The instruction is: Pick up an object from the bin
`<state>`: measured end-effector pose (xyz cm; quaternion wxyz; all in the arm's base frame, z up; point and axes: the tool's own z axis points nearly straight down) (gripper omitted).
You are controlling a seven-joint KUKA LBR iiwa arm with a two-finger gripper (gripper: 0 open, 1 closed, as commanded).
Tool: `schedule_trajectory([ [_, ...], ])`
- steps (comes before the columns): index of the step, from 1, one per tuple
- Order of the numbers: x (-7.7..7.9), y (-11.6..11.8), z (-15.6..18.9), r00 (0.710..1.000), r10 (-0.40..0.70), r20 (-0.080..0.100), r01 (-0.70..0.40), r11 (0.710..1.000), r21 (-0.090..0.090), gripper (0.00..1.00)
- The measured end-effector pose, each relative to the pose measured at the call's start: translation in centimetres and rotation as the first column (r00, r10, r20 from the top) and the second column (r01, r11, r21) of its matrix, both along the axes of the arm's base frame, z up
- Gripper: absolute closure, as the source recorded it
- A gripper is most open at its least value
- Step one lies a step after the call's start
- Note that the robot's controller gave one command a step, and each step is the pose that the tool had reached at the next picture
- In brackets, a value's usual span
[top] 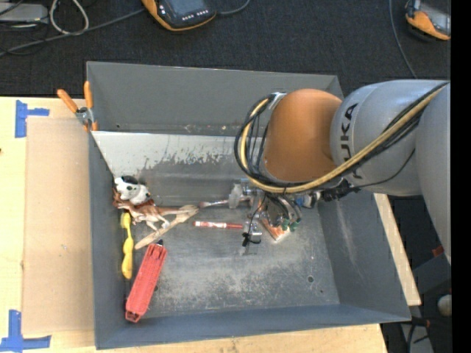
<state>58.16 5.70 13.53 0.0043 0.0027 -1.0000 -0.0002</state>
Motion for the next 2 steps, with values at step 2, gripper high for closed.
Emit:
schedule_trajectory([
  [2, 1.9, -4.2, -3.2, 0.999, -0.031, 0.01, 0.031, 1.0, 0.002, 0.0],
])
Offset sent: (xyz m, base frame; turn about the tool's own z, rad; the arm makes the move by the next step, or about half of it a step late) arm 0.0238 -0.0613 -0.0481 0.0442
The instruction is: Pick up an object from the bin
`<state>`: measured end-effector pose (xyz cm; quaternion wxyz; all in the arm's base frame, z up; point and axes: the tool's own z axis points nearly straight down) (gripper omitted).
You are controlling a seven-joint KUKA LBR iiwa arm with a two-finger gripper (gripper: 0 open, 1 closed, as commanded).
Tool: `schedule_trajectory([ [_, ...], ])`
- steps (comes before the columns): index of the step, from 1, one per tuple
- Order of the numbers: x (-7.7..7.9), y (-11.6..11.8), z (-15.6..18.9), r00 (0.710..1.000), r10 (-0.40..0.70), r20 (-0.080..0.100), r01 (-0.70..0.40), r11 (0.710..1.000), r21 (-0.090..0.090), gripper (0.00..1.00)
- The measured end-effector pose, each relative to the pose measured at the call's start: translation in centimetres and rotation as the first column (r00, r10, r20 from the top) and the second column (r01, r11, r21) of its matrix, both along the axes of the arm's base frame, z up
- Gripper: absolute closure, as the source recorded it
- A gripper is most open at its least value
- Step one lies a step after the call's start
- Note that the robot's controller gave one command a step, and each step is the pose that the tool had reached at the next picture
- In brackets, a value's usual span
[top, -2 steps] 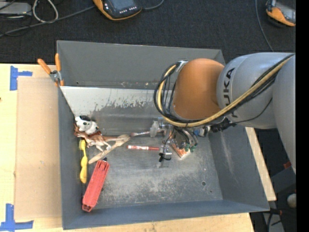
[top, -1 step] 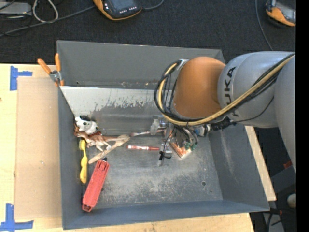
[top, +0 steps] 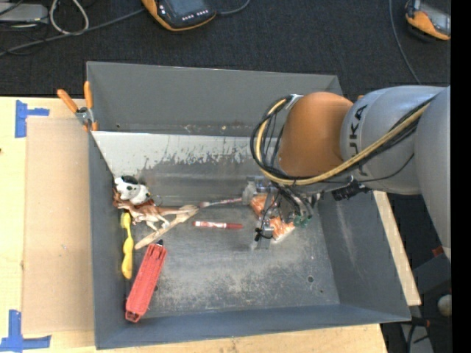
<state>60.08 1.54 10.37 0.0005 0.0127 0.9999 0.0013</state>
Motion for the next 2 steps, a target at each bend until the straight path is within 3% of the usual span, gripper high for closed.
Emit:
schedule_trajectory([
  [1, 0.6, -0.9, 4.6, 1.0, -0.016, -0.005, 0.016, 1.0, 0.0, 0.0],
  [2, 1.5, 6.9, 6.1, 1.0, -0.024, -0.008, 0.024, 1.0, -0.003, 0.0],
])
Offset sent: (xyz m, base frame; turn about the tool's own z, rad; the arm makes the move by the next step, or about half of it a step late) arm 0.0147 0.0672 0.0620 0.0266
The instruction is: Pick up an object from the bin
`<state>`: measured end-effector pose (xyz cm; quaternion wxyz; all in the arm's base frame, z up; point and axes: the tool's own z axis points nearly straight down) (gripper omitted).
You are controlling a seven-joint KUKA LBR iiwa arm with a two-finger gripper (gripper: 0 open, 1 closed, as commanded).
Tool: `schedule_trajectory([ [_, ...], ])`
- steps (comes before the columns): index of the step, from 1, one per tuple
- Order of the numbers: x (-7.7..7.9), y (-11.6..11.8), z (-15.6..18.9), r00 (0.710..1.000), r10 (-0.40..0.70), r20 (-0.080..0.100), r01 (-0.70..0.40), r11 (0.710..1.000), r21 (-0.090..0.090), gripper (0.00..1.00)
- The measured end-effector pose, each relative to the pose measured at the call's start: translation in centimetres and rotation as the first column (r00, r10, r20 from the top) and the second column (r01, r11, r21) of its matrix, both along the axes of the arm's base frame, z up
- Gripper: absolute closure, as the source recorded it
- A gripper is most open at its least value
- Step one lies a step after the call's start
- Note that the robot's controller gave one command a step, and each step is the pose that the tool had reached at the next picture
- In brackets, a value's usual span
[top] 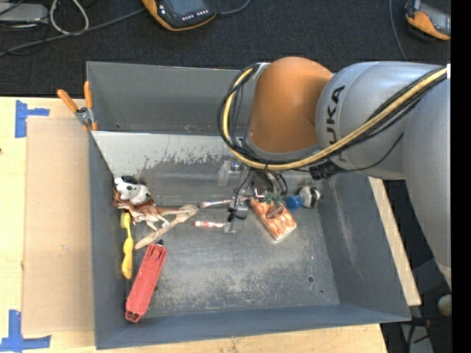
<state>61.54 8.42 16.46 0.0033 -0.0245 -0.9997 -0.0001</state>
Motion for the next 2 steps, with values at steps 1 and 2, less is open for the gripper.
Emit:
schedule_trajectory([
  [1, 0.1, -5.7, -3.1, 1.0, -0.005, 0.01, 0.005, 1.0, -0.001, 0.0],
  [2, 0.0, -2.5, -4.3, 1.0, -0.006, 0.01, 0.006, 1.0, -0.001, 0.0],
])
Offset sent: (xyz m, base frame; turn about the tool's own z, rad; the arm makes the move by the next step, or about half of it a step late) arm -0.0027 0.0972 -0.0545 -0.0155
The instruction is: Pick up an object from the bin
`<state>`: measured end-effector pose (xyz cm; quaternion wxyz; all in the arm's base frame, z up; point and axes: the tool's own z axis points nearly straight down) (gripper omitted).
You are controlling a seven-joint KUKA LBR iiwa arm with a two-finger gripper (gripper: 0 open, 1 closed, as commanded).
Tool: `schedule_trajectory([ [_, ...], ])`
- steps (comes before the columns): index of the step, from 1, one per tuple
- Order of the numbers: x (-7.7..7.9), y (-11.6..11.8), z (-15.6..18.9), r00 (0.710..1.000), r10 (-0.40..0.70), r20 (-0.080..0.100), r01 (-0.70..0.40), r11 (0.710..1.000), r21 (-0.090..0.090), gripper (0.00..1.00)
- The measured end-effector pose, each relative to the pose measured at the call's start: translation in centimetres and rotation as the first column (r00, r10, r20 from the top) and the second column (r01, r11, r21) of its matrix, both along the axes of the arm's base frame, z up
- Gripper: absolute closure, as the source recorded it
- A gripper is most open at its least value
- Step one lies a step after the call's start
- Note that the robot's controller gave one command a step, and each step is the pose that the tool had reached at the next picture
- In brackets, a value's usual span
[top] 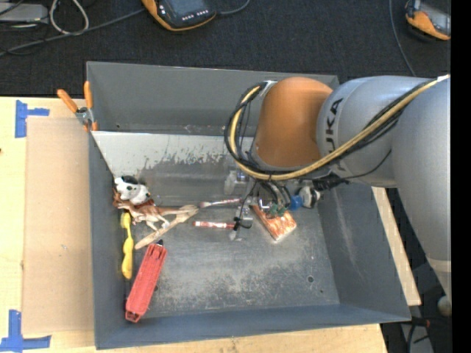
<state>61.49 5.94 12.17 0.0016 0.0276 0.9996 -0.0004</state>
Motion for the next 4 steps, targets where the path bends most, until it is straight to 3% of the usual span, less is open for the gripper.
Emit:
schedule_trajectory([
  [1, 0.0, -4.8, 0.5, 0.999, 0.043, -0.002, -0.043, 0.999, 0.0, 0.0],
  [2, 0.4, -3.5, 3.7, 0.992, -0.124, -0.001, 0.124, 0.992, 0.004, 0.0],
  [3, 0.2, -7.3, 0.5, 0.997, -0.078, -0.003, 0.078, 0.997, 0.002, 0.0],
  [4, -1.7, -8.8, -2.7, 0.983, -0.185, 0.002, 0.185, 0.983, 0.009, 0.0],
])
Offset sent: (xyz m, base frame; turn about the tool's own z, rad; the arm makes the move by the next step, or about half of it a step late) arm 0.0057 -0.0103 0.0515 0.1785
